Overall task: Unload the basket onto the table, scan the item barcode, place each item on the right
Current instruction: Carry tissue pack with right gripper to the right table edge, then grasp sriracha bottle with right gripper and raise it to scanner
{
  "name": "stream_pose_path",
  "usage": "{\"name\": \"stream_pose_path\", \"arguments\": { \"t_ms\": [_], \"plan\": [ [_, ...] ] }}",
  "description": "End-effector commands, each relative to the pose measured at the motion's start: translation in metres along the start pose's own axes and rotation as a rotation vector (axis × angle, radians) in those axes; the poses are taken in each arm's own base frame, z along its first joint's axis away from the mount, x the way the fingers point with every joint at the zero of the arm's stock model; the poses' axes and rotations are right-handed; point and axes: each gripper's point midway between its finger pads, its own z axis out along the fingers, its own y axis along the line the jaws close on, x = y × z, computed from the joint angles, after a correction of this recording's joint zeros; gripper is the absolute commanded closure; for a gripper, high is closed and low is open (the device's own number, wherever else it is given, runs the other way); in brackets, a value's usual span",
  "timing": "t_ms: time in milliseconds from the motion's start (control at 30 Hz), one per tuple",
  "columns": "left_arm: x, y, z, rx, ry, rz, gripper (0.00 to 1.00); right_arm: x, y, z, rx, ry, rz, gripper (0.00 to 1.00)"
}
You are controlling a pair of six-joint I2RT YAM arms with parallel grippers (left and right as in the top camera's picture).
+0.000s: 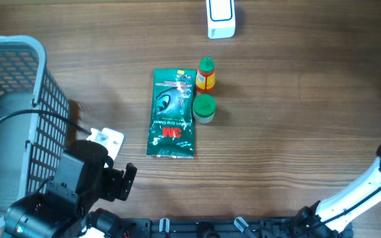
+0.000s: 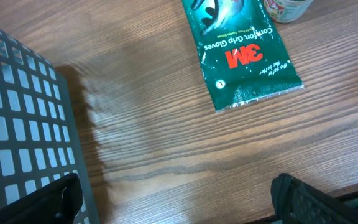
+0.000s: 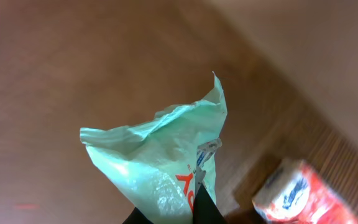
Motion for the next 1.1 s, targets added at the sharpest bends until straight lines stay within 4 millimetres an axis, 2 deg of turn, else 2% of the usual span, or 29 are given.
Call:
{"name": "stream_pose_path", "arguments": {
  "t_ms": [0, 33, 67, 100, 133, 167, 200, 267, 333, 400, 433, 467, 500, 533, 567, 600, 633, 667, 733, 767, 833, 867, 900, 1000, 1067],
  "plan": [
    [-0.001, -0.001, -0.001, 0.007, -0.007, 0.003, 0.0, 0.003, 0.0, 0.002, -0.047, 0.019, 0.181, 0.59],
    [-0.001, -0.001, -0.001, 0.007, -0.007, 0.003, 0.0, -0.007, 0.002, -0.009, -0.077, -0.001, 0.247, 0.15],
    [-0.001, -0.001, -0.001, 0.007, -0.007, 0.003, 0.0, -0.028, 0.015, -0.032, -0.188, -0.048, 0.267, 0.01],
    [-0.001, -0.001, -0.001, 0.007, -0.007, 0.003, 0.0, -0.042, 0.025, -0.051, -0.275, -0.085, 0.268, 0.0],
    [-0.001, -0.001, -0.001, 0.007, -0.007, 0.003, 0.0, -0.065, 0.04, -0.087, -0.419, -0.151, 0.262, 0.0],
    [-0.001, -0.001, -0.001, 0.007, -0.007, 0.003, 0.0, -0.083, 0.054, -0.128, -0.573, -0.209, 0.252, 0.0],
    [-0.001, -0.001, -0.001, 0.007, -0.007, 0.003, 0.0, -0.097, 0.071, -0.183, -0.771, -0.255, 0.265, 0.0],
    [-0.001, -0.001, -0.001, 0.007, -0.007, 0.003, 0.0, -0.106, 0.083, -0.269, -1.003, -0.265, 0.339, 0.0],
    [-0.001, -0.001, -0.001, 0.007, -0.007, 0.003, 0.0, -0.101, 0.1, -0.329, -1.145, -0.225, 0.389, 0.0],
    [-0.001, -0.001, -0.001, 0.007, -0.007, 0.003, 0.0, -0.085, 0.128, -0.379, -1.283, -0.141, 0.383, 0.0],
    [-0.001, -0.001, -0.001, 0.007, -0.007, 0.003, 0.0, -0.07, 0.15, -0.409, -1.389, -0.075, 0.332, 0.0],
    [-0.001, -0.001, -0.001, 0.007, -0.007, 0.003, 0.0, -0.046, 0.177, -0.446, -1.541, 0.006, 0.206, 0.0],
    [-0.001, -0.001, -0.001, 0.007, -0.007, 0.003, 0.0, -0.026, 0.196, -0.468, -1.627, 0.068, 0.119, 0.0],
    [-0.001, -0.001, -0.001, 0.007, -0.007, 0.003, 0.0, -0.005, 0.223, -0.487, -1.678, 0.078, 0.002, 0.0],
    [-0.001, -0.001, -0.001, 0.007, -0.007, 0.003, 0.0, 0.013, 0.248, -0.499, -1.691, 0.031, -0.114, 0.0],
    [-0.001, -0.001, -0.001, 0.007, -0.007, 0.003, 0.0, 0.031, 0.268, -0.508, -1.689, 0.011, -0.188, 0.0],
    [-0.001, -0.001, -0.001, 0.007, -0.007, 0.003, 0.0, 0.056, 0.297, -0.514, -1.64, -0.025, -0.274, 0.0],
    [-0.001, -0.001, -0.001, 0.007, -0.007, 0.003, 0.0, 0.072, 0.316, -0.511, -1.558, -0.042, -0.304, 0.0],
    [-0.001, -0.001, -0.001, 0.007, -0.007, 0.003, 0.0, 0.128, 0.369, -0.481, -1.195, -0.088, -0.35, 0.0],
    [-0.001, -0.001, -0.001, 0.007, -0.007, 0.003, 0.0, 0.141, 0.378, -0.475, -1.139, -0.094, -0.37, 0.0],
    [-0.001, -0.001, -0.001, 0.007, -0.007, 0.003, 0.0, 0.188, 0.41, -0.458, -1.001, -0.111, -0.459, 0.0],
    [-0.001, -0.001, -0.001, 0.007, -0.007, 0.003, 0.0, 0.202, 0.42, -0.45, -0.967, -0.114, -0.485, 0.0],
    [-0.001, -0.001, -0.001, 0.007, -0.007, 0.003, 0.0, 0.223, 0.435, -0.429, -0.876, -0.121, -0.495, 0.0],
    [-0.001, -0.001, -0.001, 0.007, -0.007, 0.003, 0.0, 0.25, 0.451, -0.378, -0.709, -0.111, -0.467, 0.0],
    [-0.001, -0.001, -0.001, 0.007, -0.007, 0.003, 0.0, 0.269, 0.458, -0.365, -0.714, -0.046, -0.489, 0.04]
  ]
}}
